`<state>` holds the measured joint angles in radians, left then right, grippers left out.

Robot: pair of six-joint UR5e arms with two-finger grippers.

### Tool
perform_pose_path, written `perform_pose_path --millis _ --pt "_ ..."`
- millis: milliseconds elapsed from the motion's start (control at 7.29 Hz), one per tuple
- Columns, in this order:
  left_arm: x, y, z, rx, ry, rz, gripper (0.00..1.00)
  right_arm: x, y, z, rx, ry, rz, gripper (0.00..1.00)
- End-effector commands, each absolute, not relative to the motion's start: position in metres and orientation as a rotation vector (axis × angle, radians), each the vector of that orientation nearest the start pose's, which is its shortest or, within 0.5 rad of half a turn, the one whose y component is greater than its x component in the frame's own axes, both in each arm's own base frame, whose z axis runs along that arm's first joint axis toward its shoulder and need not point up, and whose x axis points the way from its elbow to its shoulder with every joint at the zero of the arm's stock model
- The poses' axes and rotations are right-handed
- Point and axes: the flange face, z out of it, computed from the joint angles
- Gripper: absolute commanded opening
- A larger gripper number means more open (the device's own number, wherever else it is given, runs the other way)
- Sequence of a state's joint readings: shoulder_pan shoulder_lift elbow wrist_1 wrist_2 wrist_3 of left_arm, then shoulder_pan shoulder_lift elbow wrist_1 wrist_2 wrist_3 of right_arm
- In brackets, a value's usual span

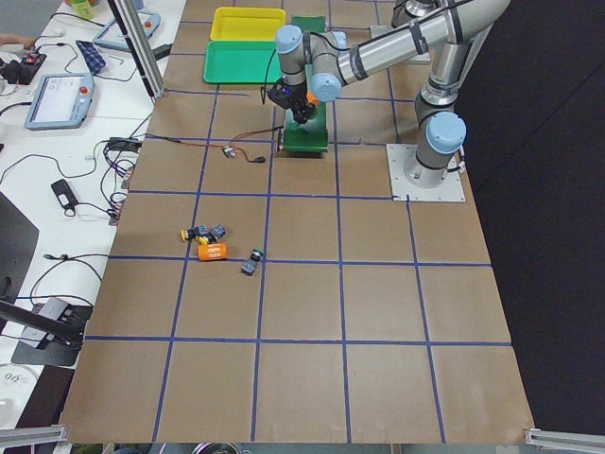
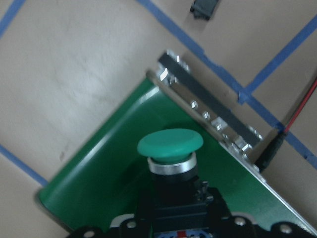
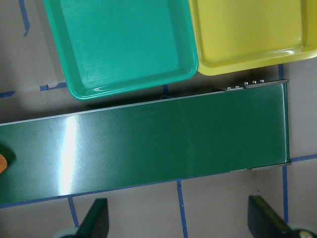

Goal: Sort buttons by color to trays
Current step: 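Carry the green-capped button to the conveyor belt and release it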

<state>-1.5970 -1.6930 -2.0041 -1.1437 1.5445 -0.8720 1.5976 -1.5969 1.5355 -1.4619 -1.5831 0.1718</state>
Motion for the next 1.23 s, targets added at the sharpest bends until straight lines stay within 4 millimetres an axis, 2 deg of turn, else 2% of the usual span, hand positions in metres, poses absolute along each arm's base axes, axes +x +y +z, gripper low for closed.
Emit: perform_pose_path --millis 0,137,274,411,548,685,823,1097 --pt "-0.141 -0.475 0.275 -1.287 2.839 0.168 1.00 0.144 -0.472 0.507 0.229 3.149 0.073 1.00" --pt "-0.113 -0.488 0.287 -1.122 2.920 0.129 1.00 0.144 -0.472 0.507 0.229 3.149 0.073 1.00" --pt "-0.044 -0.509 0.294 -1.041 2.969 0.105 1.00 0.144 -0.472 0.507 0.229 3.149 0.073 1.00" --pt "0.038 -0.520 0.299 -0.954 3.014 0.089 1.00 0.144 -0.472 0.507 0.229 3.151 0.073 1.00" --pt "0.107 -0.525 0.292 -0.738 3.085 0.088 1.00 0.145 -0.471 0.507 0.227 3.150 0.073 1.00" --pt "0.170 -0.533 0.281 -0.560 3.129 0.073 1.00 0.144 -0.472 0.507 0.229 3.149 0.073 1.00" --pt "0.226 -0.550 0.287 -0.449 3.120 -0.021 1.00 0.145 -0.471 0.507 0.227 3.150 0.073 1.00" --pt "0.273 -0.584 0.271 -0.368 3.098 -0.027 1.00 0.144 -0.472 0.507 0.229 3.149 0.073 1.00"
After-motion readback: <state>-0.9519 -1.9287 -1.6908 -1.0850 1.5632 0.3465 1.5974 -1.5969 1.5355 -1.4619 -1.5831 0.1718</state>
